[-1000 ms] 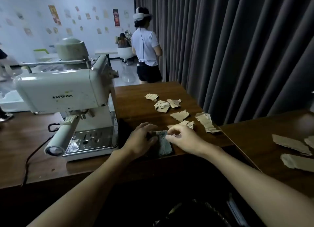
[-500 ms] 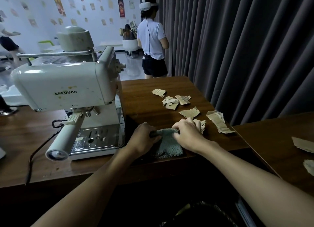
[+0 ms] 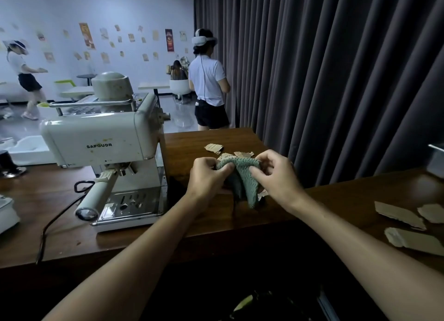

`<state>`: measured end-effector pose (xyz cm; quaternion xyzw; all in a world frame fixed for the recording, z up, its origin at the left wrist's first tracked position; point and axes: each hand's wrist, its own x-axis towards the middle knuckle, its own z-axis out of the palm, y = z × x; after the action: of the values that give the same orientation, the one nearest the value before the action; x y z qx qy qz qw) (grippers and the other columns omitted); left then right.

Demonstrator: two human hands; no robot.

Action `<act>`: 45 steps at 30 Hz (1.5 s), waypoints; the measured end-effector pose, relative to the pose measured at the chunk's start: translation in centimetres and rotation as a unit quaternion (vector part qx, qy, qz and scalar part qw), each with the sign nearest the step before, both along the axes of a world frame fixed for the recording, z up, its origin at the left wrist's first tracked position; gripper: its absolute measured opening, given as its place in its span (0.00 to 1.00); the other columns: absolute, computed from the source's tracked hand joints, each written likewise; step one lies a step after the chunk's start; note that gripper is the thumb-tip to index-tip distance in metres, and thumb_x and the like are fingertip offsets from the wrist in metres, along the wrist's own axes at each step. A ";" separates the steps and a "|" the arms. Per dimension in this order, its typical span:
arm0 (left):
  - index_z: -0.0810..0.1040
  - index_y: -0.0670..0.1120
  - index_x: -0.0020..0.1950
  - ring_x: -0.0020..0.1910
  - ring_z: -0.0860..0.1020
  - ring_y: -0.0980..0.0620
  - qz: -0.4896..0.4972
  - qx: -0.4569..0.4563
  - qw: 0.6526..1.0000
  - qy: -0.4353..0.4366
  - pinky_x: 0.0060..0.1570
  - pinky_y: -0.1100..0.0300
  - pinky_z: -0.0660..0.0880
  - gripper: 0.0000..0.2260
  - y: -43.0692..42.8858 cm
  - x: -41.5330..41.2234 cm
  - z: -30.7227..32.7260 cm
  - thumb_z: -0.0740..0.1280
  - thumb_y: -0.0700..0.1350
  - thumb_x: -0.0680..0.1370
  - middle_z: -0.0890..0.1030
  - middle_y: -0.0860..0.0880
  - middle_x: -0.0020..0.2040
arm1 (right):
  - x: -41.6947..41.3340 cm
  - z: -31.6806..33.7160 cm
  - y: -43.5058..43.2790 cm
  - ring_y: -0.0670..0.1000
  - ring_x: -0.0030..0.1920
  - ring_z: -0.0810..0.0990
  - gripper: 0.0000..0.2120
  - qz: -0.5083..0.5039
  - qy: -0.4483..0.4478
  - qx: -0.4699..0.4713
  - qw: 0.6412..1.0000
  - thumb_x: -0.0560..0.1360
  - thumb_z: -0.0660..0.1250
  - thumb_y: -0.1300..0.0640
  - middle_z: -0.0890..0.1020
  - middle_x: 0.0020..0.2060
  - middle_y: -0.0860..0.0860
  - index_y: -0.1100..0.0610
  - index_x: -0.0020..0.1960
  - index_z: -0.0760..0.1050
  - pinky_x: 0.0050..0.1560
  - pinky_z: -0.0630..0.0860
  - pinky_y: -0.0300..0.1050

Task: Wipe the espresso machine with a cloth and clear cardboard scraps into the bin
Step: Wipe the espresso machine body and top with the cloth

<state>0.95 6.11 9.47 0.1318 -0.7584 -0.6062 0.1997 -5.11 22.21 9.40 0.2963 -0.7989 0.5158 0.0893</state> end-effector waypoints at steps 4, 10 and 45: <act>0.80 0.38 0.54 0.41 0.85 0.48 -0.033 0.178 0.983 -0.024 0.39 0.54 0.83 0.13 2.8 1.9 2.9 0.68 0.49 0.79 0.85 0.41 0.48 | 2.1 1.6 1.2 0.49 0.52 0.81 0.15 0.083 -0.009 0.038 0.996 0.74 0.72 0.57 0.80 0.52 0.50 0.58 0.60 0.79 0.56 0.79 0.53; 0.81 0.42 0.50 0.43 0.86 0.47 -0.025 0.154 0.987 0.047 0.36 0.59 0.81 0.04 3.0 5.5 3.6 0.71 0.40 0.77 0.86 0.41 0.46 | 4.7 2.9 3.0 0.38 0.64 0.72 0.18 0.177 -0.036 0.058 0.982 0.77 0.59 0.73 0.77 0.62 0.45 0.60 0.58 0.81 0.65 0.68 0.31; 0.73 0.56 0.71 0.52 0.76 0.66 -0.036 -0.415 0.894 0.166 0.51 0.74 0.68 0.18 -24.9 13.5 9.6 0.59 0.43 0.83 0.73 0.58 0.62 | 10.7 5.6 -20.5 0.56 0.53 0.75 0.11 -0.079 0.442 0.035 0.893 0.73 0.74 0.60 0.76 0.51 0.57 0.63 0.53 0.80 0.56 0.73 0.46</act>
<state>14.42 -18.79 19.07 -0.0930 -0.9010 -0.2560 0.3377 5.61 1.74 15.02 0.4322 -0.7154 0.2945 0.4633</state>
